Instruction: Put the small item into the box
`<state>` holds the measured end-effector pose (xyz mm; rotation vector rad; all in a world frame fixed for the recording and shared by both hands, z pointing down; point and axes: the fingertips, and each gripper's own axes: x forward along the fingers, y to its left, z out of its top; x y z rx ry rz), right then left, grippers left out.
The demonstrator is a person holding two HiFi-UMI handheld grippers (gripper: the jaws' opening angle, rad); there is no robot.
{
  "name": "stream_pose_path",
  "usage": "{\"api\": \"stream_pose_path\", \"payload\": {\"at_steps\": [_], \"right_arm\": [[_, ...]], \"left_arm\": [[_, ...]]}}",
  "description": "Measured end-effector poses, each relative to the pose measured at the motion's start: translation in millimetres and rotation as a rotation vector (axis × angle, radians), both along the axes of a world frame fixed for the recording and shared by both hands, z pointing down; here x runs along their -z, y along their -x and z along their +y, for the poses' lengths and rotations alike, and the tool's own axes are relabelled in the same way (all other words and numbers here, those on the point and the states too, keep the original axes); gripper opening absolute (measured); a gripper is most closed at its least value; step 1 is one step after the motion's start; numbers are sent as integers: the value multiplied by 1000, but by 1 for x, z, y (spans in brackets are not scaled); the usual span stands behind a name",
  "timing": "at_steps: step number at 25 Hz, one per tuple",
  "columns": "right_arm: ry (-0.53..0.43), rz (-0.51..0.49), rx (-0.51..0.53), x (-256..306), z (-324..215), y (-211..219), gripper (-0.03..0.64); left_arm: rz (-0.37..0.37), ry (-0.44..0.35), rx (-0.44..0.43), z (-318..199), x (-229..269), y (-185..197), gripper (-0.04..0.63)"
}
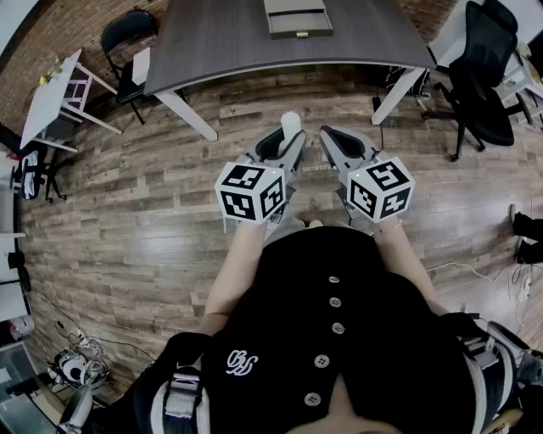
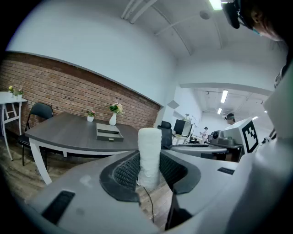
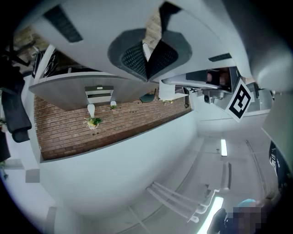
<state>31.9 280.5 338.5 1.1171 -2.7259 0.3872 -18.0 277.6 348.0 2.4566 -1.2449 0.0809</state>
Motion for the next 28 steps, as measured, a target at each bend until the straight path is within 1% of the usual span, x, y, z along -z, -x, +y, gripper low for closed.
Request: {"api": "stream_pose_path", "payload": {"at_steps": [5,10,15,20,25,28], "right_arm": [[3,8,7,-3,-2,0,2],[11,9,-2,-6,-4,-3,2],[12,-57,-39,-2,-13,-14,2],[25,-15,-22,-12,-21,-21,2],[51,-14,3,-25,-37,-34,3],[74,-15,4,-34,-55,-41,3]], "left_arm": [[4,9,12,-2,-4,2,129],[6,22,4,-3,-8,-2,129],[19,21,28,-12,-6,-5,129],[29,30,44,-22,-9,-8,129],[30,44,61,-44,-19,-21,129],[29,68,64,-62,-27,-25,129]]}}
